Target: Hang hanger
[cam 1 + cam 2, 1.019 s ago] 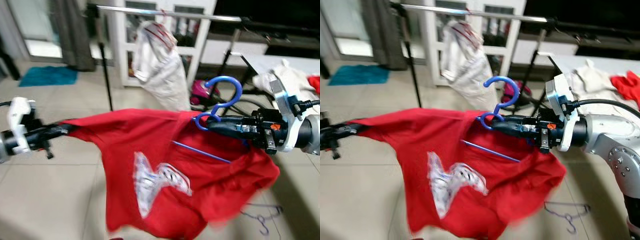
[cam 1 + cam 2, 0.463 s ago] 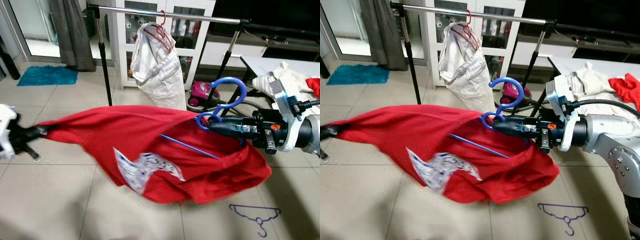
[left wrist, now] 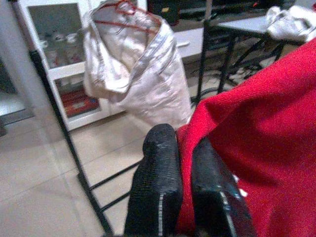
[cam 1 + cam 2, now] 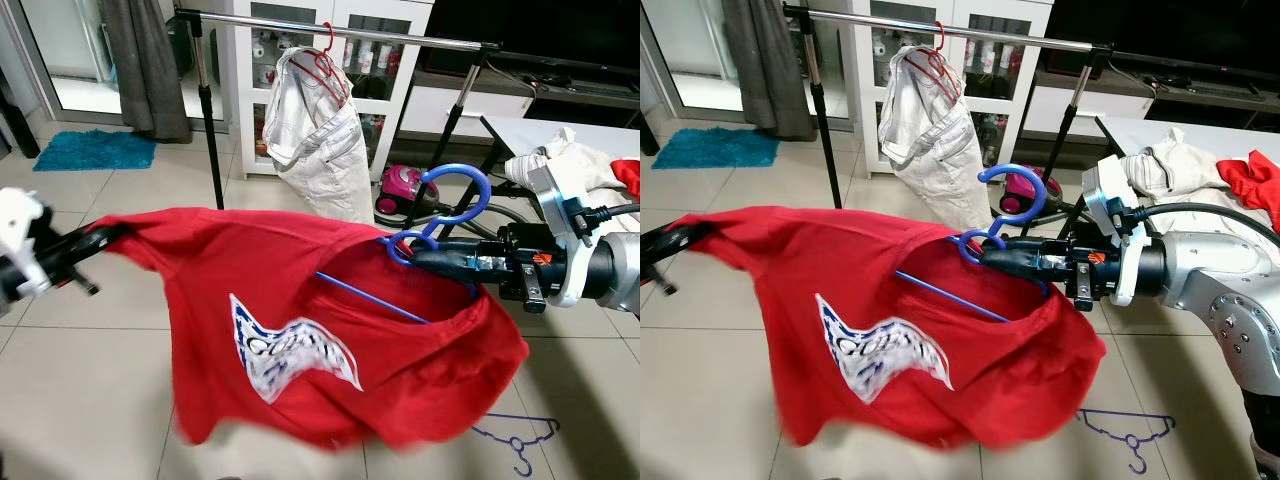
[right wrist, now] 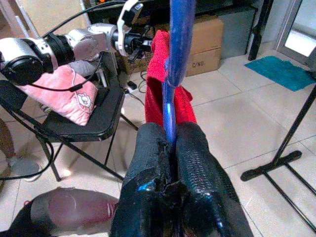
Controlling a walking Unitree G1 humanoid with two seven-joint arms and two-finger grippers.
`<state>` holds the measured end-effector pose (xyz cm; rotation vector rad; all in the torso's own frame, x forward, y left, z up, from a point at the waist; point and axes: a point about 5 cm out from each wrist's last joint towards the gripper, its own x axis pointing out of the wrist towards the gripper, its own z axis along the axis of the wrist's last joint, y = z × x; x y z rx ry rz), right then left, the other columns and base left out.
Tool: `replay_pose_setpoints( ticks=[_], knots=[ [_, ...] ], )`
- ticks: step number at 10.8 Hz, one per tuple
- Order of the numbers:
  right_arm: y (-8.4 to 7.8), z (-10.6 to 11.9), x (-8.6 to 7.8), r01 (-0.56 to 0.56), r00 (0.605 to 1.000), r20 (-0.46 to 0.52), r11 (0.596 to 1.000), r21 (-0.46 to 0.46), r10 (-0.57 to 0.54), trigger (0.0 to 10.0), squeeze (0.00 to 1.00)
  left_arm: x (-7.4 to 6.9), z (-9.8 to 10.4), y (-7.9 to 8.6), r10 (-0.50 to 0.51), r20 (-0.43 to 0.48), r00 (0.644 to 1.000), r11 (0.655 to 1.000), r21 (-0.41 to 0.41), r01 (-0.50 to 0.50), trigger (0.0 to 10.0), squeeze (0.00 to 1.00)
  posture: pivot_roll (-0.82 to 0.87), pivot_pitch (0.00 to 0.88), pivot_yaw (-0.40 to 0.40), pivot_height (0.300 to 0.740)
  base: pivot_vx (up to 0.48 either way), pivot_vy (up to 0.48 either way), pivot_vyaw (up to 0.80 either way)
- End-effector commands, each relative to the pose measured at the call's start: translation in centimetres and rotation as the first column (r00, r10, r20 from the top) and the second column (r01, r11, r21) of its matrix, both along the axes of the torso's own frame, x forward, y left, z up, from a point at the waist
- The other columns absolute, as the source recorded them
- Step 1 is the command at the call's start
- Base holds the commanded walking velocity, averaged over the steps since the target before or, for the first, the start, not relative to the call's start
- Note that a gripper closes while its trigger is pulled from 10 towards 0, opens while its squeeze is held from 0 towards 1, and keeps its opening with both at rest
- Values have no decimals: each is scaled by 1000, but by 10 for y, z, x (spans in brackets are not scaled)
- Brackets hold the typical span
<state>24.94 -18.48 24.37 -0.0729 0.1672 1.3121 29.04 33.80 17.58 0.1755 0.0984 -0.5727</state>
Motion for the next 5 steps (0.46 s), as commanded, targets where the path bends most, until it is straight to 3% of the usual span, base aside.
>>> replay_pose_setpoints(
  ticks=[1, 4, 5],
  knots=[
    [-2, 2, 0, 7, 1000, 13, 1000, -18, -7, 10000, 0, 4, 5, -8, -38, 17, 999, 999, -5, 38, 10000, 1000, -63, 0, -81, 740, 0, 0, 0],
    [-6, -11, 0, 79, 996, -45, 995, -58, -82, 10000, 0, 8, -5, -16, 6, 25, 1000, 1000, -22, -5, 10000, 1000, -68, 0, -84, 740, 0, 0, 0],
    [-7, -16, -1, 108, 991, -66, 992, -71, -113, 10000, 0, 5, -16, -16, 18, -28, 999, 999, -48, -20, 10000, 0, -68, 0, -84, 740, 0, 0, 0]
  ],
)
